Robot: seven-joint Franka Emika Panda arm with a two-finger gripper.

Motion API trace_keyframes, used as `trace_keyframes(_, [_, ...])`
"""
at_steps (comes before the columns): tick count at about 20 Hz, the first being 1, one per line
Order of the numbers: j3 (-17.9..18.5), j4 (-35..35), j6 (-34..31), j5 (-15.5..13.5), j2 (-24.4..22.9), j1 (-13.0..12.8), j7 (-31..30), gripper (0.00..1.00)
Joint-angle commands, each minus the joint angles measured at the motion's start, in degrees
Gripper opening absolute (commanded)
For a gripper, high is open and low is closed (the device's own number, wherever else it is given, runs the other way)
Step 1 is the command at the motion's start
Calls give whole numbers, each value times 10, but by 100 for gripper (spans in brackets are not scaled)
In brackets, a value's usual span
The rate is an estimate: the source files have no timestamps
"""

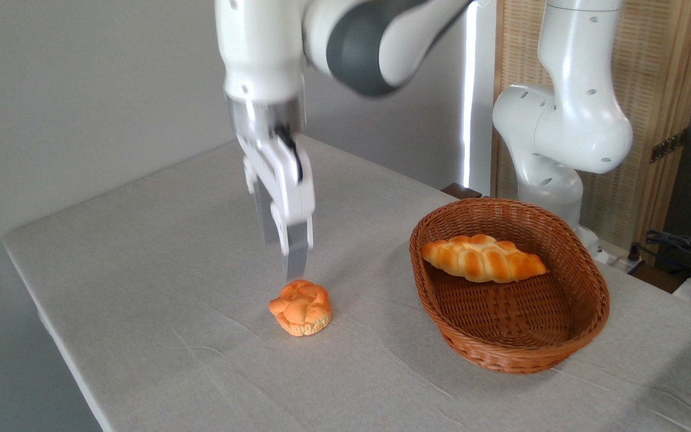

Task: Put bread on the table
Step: 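Open the gripper and raise it away from the bun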

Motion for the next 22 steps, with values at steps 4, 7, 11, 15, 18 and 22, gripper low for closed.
trace_keyframes(4, [-89,208,-181,0,49,109,-150,100])
trace_keyframes(7, [-87,298,-259,15,100,108,-145,100])
trace_keyframes(11, [-86,295,-258,30,97,101,-126,100])
trace_keyframes(15, [-61,295,-253,31,95,82,-127,100])
trace_keyframes(18, [-27,290,-223,31,96,59,-128,100])
trace_keyframes(22, [-25,282,-217,29,95,56,-126,100])
